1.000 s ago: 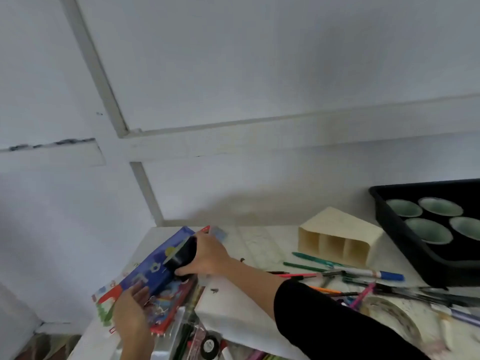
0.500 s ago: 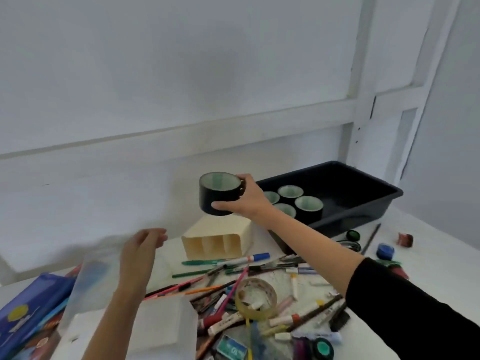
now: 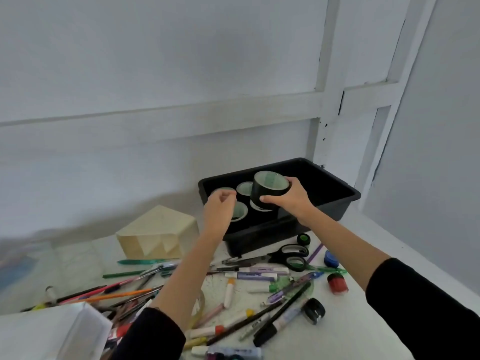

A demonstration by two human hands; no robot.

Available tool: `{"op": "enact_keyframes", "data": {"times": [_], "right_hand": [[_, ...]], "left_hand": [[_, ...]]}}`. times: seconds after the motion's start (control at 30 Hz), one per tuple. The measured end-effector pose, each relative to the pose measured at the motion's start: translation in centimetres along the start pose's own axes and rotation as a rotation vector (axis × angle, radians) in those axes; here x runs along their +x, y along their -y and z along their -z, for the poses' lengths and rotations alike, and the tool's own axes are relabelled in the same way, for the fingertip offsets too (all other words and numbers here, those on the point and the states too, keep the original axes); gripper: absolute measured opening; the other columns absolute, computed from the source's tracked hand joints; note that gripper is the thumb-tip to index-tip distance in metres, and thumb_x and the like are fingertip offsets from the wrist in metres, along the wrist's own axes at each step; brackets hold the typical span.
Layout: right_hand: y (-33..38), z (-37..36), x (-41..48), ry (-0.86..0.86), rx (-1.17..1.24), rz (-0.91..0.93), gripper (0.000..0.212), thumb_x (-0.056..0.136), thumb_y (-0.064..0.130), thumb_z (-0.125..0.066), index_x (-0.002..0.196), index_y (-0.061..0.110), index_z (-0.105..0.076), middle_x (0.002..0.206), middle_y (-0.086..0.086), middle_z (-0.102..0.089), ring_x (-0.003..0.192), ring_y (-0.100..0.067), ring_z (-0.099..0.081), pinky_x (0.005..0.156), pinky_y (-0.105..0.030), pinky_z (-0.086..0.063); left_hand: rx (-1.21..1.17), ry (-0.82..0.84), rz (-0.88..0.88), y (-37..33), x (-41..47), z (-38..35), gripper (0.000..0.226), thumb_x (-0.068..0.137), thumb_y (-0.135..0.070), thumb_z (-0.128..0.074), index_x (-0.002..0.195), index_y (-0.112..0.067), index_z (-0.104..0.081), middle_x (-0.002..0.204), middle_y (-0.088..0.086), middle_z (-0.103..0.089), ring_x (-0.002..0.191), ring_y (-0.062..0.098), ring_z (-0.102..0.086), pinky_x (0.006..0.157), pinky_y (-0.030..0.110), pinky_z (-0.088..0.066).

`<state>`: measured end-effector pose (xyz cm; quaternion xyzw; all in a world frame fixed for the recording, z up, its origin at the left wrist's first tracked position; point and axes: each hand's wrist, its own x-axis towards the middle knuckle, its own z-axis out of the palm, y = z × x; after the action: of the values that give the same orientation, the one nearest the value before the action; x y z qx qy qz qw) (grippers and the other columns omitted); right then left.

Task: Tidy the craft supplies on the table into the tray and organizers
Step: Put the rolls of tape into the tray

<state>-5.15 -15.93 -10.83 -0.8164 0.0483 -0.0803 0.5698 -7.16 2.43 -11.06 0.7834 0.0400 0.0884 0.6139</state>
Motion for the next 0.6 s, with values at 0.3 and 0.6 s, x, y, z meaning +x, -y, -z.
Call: {"op": "enact_keyframes", "data": {"times": [0.3,0.6], "right_hand": [[-4.4,3.7,6.9,-0.068,-0.083,-0.103,0.09,0.063,0.021,-0.087,0.133,0.008,-0.033,0.13,-0.011,-0.048,0.118,-0.023,-0.048,0.094,-0.029,-0.041],[-7.3,2.3,13.2,0.028,-0.243,-0.149,0.093,0.058,0.019,-0.089,0.132,0.005,-0.034,0.128,-0.015,-0.05,0.118,-0.027,-0.05,0.092,-0.029,-0.043]], "left_hand": [[0.078,-0.062,0.016,1.6,2.9,-6.9,0.016,0.093,-0.013,-0.05,0.105,-0.018,-0.059,0.09,-0.003,-0.06,0.073,0.003,-0.053,0.057,0.012,-0.039],[0.017,-0.192,0.021,2.9,5.4,-8.7,0.016,0.091,-0.011,-0.053,0.105,-0.018,-0.06,0.095,-0.005,-0.061,0.086,0.002,-0.056,0.068,0.012,-0.041]]}}
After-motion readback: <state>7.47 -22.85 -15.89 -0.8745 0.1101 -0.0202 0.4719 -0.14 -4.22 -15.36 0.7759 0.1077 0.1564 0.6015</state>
